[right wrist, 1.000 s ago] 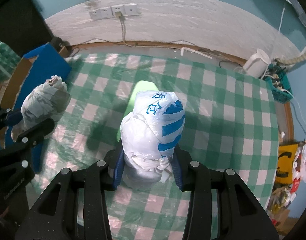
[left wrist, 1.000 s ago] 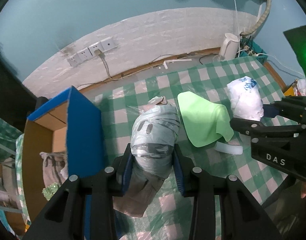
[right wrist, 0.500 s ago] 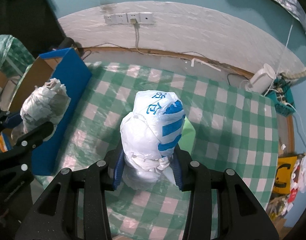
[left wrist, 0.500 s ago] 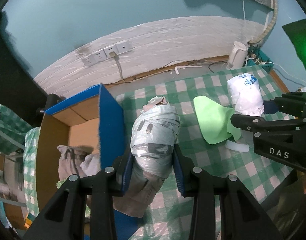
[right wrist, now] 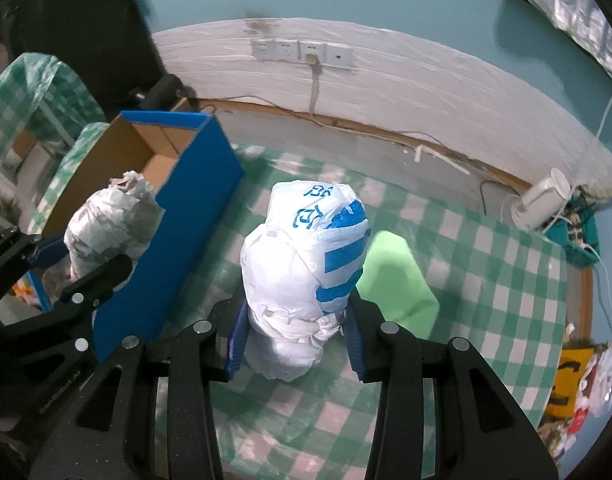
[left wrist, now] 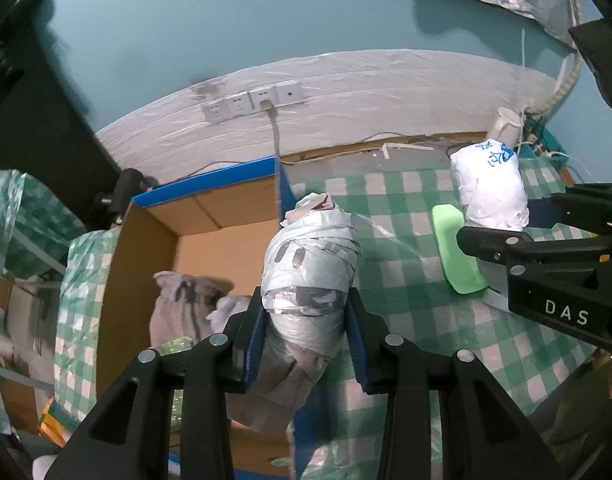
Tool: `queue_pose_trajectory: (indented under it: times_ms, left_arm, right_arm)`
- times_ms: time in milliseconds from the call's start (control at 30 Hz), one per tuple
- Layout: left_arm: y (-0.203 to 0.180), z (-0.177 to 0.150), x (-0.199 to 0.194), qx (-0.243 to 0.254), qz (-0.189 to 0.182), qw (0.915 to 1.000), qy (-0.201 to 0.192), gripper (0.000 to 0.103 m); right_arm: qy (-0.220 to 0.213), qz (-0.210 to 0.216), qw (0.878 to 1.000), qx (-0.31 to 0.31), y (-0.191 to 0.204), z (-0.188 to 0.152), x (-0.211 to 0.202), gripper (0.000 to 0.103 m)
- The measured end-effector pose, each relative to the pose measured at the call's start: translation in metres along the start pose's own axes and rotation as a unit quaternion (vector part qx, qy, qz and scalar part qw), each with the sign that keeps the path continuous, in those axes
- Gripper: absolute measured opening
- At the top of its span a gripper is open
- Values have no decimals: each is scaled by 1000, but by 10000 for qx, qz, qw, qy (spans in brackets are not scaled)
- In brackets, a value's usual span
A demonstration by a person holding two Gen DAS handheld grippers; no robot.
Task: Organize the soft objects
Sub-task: 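Carry the grey bundle and white striped bag over the box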
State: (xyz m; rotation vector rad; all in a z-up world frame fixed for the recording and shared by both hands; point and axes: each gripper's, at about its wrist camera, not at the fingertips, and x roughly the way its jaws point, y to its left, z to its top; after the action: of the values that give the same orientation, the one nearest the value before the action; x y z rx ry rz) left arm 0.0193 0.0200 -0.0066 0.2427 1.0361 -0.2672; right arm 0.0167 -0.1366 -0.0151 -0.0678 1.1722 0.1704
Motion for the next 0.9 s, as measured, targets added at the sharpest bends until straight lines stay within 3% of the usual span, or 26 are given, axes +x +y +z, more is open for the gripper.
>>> queue_pose_trajectory:
  times_ms: [467, 900]
  left_arm:
    - [68, -16, -5, -582, 393, 9975, -2, 37]
    - [133, -47, 9, -1257, 630, 9894, 352, 37]
  right_arm:
    - [-39, 363, 9983, -459, 62, 25, 5, 41]
    - [59, 746, 9917, -1042, 133, 42, 19, 41]
